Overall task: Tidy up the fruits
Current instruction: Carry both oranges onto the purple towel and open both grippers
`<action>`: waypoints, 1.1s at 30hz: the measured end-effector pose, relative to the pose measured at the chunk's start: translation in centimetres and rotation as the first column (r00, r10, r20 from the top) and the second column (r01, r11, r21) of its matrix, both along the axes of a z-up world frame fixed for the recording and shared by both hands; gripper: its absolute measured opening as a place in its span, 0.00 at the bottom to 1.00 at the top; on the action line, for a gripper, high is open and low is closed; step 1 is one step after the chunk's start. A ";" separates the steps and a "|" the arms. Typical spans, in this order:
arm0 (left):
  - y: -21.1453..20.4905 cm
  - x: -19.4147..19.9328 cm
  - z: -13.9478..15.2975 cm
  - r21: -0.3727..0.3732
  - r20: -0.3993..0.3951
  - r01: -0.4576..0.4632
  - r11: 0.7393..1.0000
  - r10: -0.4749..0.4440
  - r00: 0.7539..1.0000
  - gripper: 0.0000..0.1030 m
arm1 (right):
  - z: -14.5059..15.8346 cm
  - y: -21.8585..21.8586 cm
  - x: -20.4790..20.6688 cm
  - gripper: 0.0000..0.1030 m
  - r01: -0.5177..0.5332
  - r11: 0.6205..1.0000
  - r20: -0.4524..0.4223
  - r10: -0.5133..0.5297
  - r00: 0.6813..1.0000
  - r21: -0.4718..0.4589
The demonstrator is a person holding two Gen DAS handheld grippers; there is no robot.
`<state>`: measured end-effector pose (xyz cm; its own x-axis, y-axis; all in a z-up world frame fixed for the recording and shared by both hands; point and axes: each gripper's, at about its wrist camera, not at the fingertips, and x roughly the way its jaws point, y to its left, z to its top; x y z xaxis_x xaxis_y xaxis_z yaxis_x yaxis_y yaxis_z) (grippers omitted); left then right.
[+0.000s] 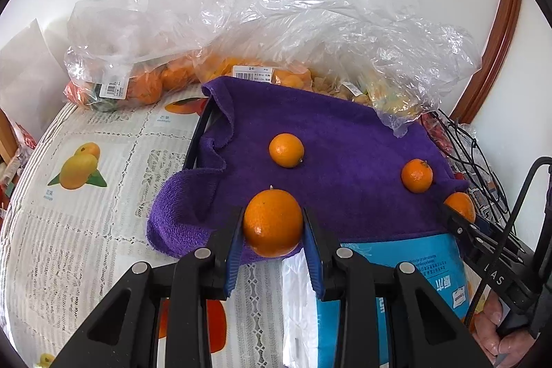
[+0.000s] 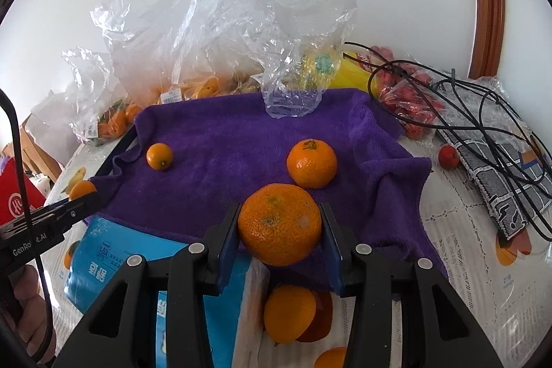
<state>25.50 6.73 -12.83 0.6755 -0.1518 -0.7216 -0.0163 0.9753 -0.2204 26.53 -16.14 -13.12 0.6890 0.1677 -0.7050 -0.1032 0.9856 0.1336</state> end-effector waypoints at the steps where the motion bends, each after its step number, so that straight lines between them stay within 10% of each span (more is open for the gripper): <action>1: 0.0 0.1 -0.1 -0.003 -0.002 0.000 1.000 0.000 1.000 0.30 | 0.0 -0.1 -0.1 0.42 0.004 1.000 0.005 -0.004 1.000 0.003; 33: -0.3 2.6 -2.1 -0.011 -0.012 -0.030 0.999 0.030 0.999 0.30 | -0.6 -2.2 1.3 0.44 0.111 0.992 -0.046 -0.108 0.993 0.062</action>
<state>28.12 6.38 -14.90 0.6712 -0.1392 -0.7281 -0.0484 0.9719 -0.2304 27.86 -18.33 -13.67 0.6755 0.1390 -0.7241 0.0120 0.9799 0.1992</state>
